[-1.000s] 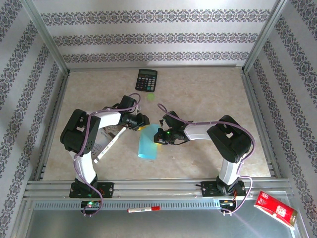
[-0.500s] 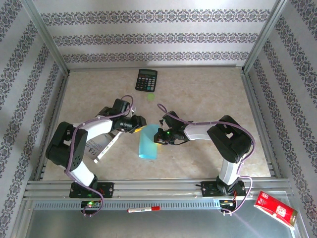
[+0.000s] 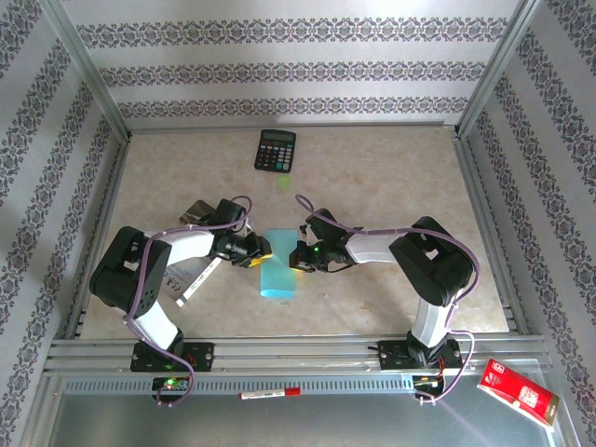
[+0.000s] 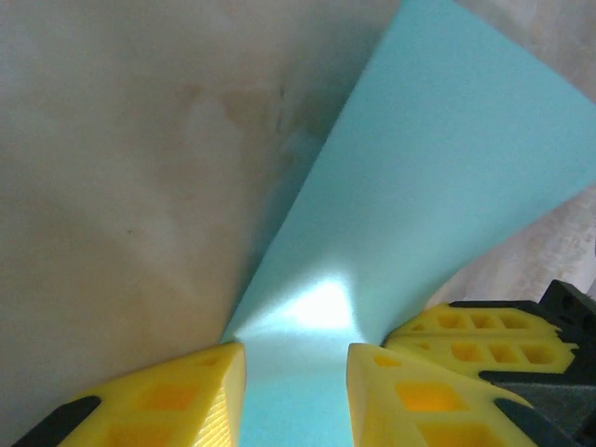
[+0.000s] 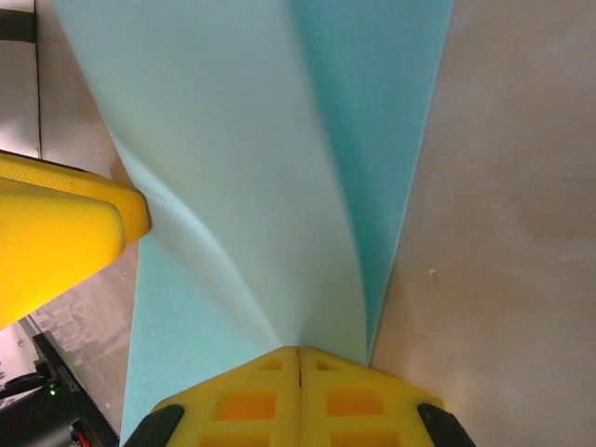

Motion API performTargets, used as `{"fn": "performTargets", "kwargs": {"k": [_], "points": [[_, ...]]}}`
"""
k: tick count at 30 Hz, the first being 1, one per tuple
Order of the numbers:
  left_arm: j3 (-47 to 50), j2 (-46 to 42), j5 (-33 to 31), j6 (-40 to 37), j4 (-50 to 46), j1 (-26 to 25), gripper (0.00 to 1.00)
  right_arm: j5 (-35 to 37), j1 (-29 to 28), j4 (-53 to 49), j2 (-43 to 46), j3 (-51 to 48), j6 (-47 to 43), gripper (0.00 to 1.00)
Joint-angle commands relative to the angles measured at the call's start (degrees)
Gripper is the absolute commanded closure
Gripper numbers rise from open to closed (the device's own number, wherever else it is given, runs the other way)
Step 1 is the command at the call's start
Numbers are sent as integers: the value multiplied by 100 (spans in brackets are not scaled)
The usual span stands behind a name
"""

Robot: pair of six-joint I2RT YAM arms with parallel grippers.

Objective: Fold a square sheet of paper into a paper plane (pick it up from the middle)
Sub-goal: First fold in half a square sheet of paper at the center of the table.

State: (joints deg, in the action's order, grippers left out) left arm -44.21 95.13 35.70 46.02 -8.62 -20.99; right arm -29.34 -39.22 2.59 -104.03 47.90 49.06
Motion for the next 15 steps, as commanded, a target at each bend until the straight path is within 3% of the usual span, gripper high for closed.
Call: {"fn": "performTargets", "kwargs": {"k": [1,8,15], "points": [[63,-325,-231,-237,-519,81,65,1171,59,-1410,-566,-404,-169,100],[489,-1161,69,381,187,-381,62,1177,63,-1427,-563,-360,-190,100],[614,-603,200,588,301,-602,62,1195,57,-1422,-587,-343,-205,100]]}}
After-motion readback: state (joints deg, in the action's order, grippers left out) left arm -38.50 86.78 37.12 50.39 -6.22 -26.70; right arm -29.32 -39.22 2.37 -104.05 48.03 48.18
